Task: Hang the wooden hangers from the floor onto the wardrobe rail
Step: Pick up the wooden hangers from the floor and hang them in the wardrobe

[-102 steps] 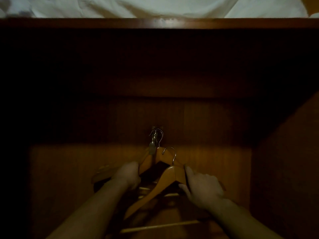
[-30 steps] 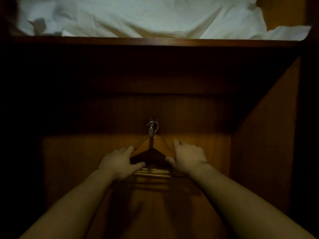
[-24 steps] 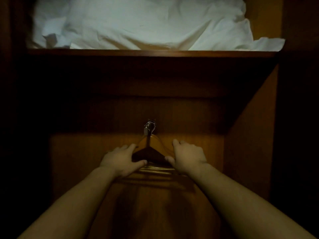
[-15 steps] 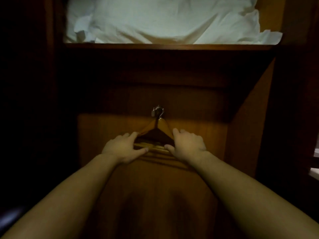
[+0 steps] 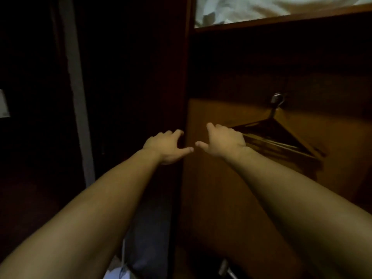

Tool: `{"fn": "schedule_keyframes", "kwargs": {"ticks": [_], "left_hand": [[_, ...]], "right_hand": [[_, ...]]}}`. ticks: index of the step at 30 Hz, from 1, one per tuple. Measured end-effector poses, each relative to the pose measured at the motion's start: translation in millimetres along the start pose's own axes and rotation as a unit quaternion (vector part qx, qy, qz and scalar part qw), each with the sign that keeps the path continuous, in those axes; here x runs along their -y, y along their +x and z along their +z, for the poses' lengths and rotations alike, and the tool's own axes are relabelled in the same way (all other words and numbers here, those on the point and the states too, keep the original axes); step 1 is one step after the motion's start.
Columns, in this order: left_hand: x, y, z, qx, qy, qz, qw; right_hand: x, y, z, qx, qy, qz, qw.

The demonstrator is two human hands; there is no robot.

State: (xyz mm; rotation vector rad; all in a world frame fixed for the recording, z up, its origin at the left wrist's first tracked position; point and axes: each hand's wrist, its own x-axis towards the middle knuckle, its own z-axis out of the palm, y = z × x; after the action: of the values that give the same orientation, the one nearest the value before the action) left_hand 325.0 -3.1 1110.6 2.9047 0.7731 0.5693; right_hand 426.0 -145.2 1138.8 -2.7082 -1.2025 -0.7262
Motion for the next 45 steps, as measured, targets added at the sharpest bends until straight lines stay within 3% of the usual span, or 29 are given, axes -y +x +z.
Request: {"fn": "schedule_keyframes", "kwargs": {"ticks": [4, 12, 24, 32, 45], "left_hand": [[58, -31, -23, -0.021, 0.011, -0.027, 0.999], [189, -112, -34, 0.028, 0.029, -0.103, 0.994], [342, -234, 35, 0.122, 0.003, -0.238, 0.963], [404, -308, 104, 0.185, -0.042, -0.347, 0.919], [416, -365, 229, 0.258, -0.114, -0.478, 0.832]], "right_hand": [[59, 0, 0, -0.003, 0.04, -0.026, 0.999], [192, -18, 25, 0.028, 0.112, -0.082, 0.99], [383, -90, 122, 0.2, 0.174, -0.187, 0.946], [449, -120, 198, 0.285, 0.176, -0.255, 0.907], [497, -155, 350, 0.392, 0.133, -0.387, 0.824]]}}
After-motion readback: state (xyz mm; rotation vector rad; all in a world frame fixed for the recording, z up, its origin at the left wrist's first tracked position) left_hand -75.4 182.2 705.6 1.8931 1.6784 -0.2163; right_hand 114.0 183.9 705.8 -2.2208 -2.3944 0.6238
